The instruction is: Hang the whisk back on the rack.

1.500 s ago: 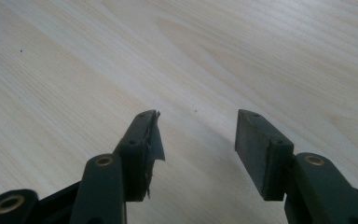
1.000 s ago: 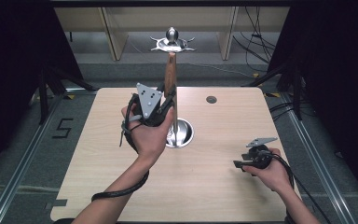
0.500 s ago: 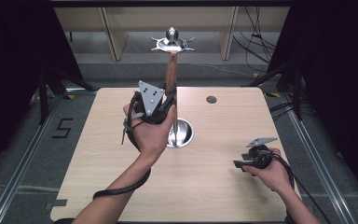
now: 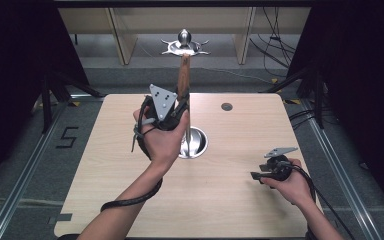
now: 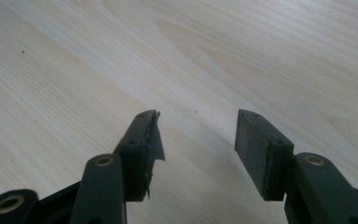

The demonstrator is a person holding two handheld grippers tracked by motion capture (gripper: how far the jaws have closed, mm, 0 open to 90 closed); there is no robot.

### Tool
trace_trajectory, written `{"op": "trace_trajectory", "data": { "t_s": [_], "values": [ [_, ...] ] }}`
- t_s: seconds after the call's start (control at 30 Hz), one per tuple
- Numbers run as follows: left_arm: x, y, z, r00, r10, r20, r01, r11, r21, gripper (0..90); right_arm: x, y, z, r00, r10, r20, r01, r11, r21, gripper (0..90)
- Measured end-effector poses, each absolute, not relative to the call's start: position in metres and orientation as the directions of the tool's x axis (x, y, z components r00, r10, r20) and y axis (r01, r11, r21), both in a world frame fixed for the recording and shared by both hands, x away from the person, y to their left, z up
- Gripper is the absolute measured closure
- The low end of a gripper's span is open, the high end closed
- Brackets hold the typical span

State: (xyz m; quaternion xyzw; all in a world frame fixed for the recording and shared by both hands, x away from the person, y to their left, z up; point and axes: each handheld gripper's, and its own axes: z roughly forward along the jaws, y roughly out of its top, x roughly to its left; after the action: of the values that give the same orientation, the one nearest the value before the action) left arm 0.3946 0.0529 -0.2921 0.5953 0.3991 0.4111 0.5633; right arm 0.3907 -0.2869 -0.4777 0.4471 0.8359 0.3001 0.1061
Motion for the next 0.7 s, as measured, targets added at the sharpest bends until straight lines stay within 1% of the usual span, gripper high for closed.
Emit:
{"op": "trace_trajectory", "data": {
  "t_s": [0.33, 0.63, 0.7],
  "values": [
    [0.3988, 0.0536, -0.2924, 0.335, 0.941, 0.045, 0.02, -0.055, 0.998, 68.4, 0.3913, -0.2878, -0.4785, -0.586, 0.806, 0.079, 0.673, 0.431, 0.601, 49.5],
    [0.403, 0.0532, -0.2927, 0.332, 0.942, 0.046, 0.026, -0.058, 0.998, 68.4, 0.3906, -0.2871, -0.4777, -0.578, 0.811, 0.092, 0.684, 0.42, 0.596, 49.5],
    [0.4039, 0.0532, -0.2926, 0.33, 0.943, 0.047, 0.027, -0.059, 0.998, 68.4, 0.3912, -0.2879, -0.4784, -0.586, 0.806, 0.08, 0.673, 0.431, 0.601, 49.5]
  ]
}}
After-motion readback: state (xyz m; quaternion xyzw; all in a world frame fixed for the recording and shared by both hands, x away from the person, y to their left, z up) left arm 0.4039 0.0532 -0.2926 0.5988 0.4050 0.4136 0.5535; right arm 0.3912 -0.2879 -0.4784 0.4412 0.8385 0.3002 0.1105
